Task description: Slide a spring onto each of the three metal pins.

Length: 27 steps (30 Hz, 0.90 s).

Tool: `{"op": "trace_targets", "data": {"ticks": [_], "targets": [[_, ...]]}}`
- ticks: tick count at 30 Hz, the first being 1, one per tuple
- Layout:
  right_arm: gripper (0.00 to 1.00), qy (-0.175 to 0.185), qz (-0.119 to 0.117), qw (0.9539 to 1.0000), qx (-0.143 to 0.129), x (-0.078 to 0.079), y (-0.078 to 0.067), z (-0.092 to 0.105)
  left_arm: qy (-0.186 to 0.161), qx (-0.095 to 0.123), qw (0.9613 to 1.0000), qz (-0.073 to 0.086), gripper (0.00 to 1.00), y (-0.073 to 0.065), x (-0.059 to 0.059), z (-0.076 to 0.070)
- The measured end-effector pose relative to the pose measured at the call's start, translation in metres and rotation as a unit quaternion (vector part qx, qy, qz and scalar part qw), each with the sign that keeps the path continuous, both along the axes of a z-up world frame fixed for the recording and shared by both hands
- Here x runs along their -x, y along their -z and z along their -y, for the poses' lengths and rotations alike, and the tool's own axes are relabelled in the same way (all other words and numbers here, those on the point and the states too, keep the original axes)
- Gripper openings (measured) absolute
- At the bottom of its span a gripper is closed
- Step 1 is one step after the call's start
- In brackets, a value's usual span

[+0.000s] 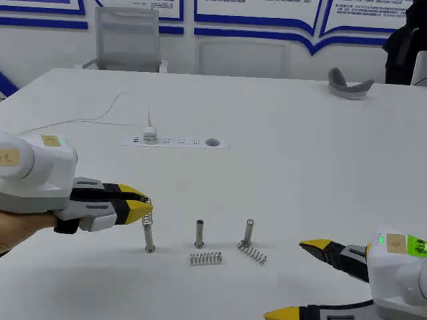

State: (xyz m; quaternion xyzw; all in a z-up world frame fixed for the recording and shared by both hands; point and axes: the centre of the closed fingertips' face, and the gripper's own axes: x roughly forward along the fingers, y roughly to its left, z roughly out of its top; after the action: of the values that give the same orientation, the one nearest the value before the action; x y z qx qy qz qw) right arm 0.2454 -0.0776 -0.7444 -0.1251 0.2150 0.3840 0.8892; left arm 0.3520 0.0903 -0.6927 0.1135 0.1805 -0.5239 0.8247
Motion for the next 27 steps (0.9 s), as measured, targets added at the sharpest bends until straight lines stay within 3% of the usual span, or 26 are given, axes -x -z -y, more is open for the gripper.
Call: {"op": "trace_targets", "data": {"ticks": [27], "targets": [[0.77,-0.001,-0.006,1.0,0.002,0.001,0.002,-0.001,-0.007,-0.001,1.0,-0.003,0.1,0.015,-0.004,-0.003]]}}
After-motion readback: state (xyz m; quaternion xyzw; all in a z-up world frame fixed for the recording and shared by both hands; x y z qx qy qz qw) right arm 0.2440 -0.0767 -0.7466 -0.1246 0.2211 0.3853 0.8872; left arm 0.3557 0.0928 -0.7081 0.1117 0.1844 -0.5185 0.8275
